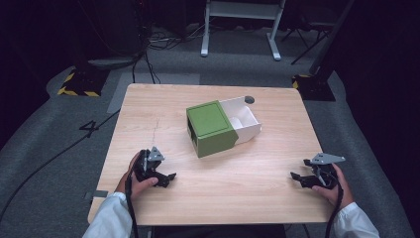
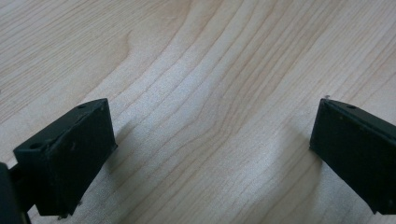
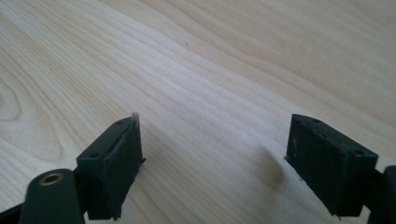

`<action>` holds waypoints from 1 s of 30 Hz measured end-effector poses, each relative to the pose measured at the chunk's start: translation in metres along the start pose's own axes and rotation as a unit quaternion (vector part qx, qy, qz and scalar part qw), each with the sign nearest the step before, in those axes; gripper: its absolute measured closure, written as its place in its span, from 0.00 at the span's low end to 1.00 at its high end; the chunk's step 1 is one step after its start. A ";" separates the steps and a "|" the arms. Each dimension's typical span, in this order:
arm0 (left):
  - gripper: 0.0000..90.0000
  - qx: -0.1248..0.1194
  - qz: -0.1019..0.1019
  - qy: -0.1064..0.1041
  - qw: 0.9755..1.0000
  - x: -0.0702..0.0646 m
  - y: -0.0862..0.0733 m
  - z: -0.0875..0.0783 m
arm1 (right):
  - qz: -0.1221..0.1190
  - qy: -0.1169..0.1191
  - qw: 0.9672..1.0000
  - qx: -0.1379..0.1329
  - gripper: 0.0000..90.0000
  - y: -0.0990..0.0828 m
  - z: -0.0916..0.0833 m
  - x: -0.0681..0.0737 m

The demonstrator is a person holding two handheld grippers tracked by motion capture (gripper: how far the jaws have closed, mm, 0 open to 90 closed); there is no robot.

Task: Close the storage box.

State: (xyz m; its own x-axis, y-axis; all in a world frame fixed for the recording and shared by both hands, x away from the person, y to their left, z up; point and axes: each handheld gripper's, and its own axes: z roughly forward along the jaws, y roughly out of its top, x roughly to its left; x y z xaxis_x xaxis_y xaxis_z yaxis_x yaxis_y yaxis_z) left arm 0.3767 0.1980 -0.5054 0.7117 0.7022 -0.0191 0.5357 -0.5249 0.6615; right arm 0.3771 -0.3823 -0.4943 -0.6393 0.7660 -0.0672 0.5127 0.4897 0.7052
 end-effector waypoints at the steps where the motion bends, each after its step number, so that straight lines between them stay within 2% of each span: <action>1: 0.00 0.000 0.000 0.000 1.000 0.000 0.000 0.000 | 0.006 0.003 1.000 0.001 0.20 -0.003 0.000 -0.001; 4: 0.00 0.000 0.000 0.000 1.000 0.000 0.000 0.000 | 0.027 0.012 1.000 -0.011 0.20 -0.011 -0.001 -0.003; 7: 0.00 0.000 0.000 0.000 1.000 0.000 0.000 0.000 | 0.036 0.005 0.999 -0.024 0.20 -0.016 -0.002 -0.002; 30: 0.00 -0.001 -0.003 0.001 1.000 -0.001 -0.001 0.000 | 0.039 0.003 0.999 -0.023 0.19 -0.016 -0.002 -0.002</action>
State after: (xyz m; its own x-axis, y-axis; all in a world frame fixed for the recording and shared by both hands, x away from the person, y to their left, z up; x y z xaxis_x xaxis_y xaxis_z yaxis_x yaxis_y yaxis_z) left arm 0.3759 0.1981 -0.5057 0.7073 0.7066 -0.0207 0.5390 -0.5201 0.6625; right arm 0.3690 -0.3923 -0.5038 -0.6023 0.7982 -0.0071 0.5339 0.4094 0.7398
